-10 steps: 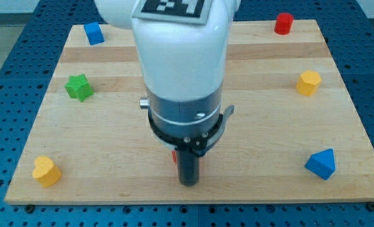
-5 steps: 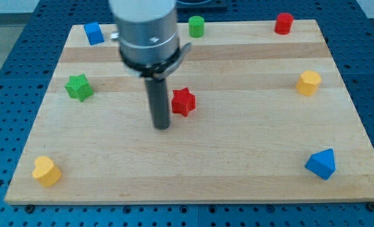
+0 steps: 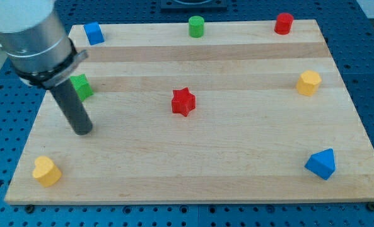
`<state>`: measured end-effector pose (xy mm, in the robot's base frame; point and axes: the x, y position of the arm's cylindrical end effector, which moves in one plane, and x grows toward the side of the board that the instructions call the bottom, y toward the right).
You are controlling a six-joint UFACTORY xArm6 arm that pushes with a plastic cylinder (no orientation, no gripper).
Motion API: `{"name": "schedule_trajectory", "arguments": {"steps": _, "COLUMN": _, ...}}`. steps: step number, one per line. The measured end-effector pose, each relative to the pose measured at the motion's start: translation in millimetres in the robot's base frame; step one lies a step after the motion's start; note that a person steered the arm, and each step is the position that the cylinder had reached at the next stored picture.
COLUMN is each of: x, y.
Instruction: Keep green star at bottom center of the board
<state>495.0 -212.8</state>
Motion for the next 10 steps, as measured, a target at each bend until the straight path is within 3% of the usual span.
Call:
{"name": "schedule_trajectory", "arguments": {"steps": 2, "x": -45.7, "y": -83.8}}
{"name": "schedule_trajectory", "arguments": {"steps": 4, "x": -109.9, "y": -87.0}}
{"name": "schedule_trajectory", "arguments": {"steps": 5, "x": -114.8, "y": -60.7}}
{"name": "schedule_trajectory", "arguments": {"steps": 9, "x": -38.4, "y": 34.7}}
{"name": "schedule_trajectory", "arguments": {"steps": 10, "x": -47.2, "y": -1.1}}
